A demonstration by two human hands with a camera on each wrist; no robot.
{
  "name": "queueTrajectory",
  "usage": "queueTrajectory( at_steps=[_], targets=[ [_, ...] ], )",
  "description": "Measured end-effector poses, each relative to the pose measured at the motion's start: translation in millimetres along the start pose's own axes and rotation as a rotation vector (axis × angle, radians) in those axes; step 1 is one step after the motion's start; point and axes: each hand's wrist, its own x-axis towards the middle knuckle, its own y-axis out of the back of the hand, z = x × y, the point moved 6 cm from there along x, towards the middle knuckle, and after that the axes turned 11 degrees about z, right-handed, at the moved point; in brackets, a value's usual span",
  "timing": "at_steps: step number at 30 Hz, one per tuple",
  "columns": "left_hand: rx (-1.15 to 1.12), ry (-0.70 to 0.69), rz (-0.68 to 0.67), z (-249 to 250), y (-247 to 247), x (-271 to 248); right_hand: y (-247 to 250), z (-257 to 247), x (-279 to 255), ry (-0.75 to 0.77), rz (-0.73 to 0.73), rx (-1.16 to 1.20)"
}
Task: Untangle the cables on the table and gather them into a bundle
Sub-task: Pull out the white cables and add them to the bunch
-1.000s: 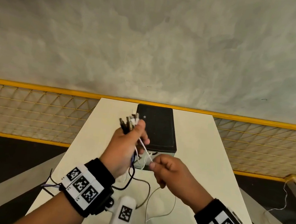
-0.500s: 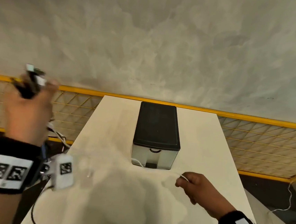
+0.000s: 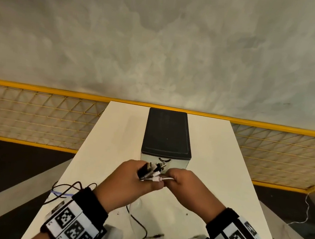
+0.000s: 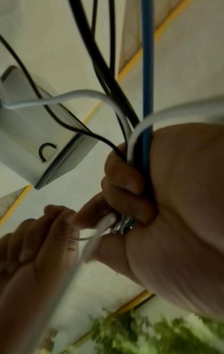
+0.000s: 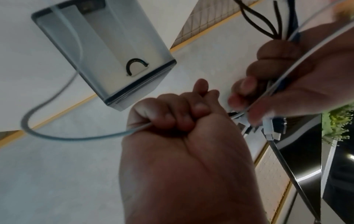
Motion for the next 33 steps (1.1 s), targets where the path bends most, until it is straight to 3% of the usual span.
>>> queueTrajectory(
  at_steps=[3,5,8,11,14,16,21,24,26,29,33],
  targets=[
    [0.038,0.041,-0.055,-4,-4,-1,-4,-4,2,-0.013,-0.036,0.047],
    [-0.063,0.102,-0.007,-9,7,2,-5,1,2,-0.056,-0.055,0.111],
    [-0.259,0.267,0.225,-35,55,15,-2,19,-2,-0.162,-0.039,0.237],
    [-0.342,0.391,0.541,-74,127,23,1,36,-6,-0.193,-0.018,0.201],
    [-0.218,0.443,0.817,-92,186,13,1,49,-8,-0.214,0.011,0.2],
    [-0.087,0.396,0.887,-86,197,6,0,51,-8,-0.207,0.025,0.186],
    [0.095,0.151,0.727,-42,145,7,-8,38,-6,-0.1,-0.002,0.074],
    [0.157,-0.075,0.402,-13,76,7,-12,27,-5,-0.083,-0.028,0.093],
    [0.177,-0.052,0.188,-13,31,2,-14,16,-4,-0.056,-0.041,0.102],
    [0.111,0.015,0.019,-27,-6,-3,-12,7,-2,-0.024,-0.014,0.132],
    [0.065,0.077,0.019,-38,-5,-2,-14,9,-4,-0.04,-0.05,0.135]
  ],
)
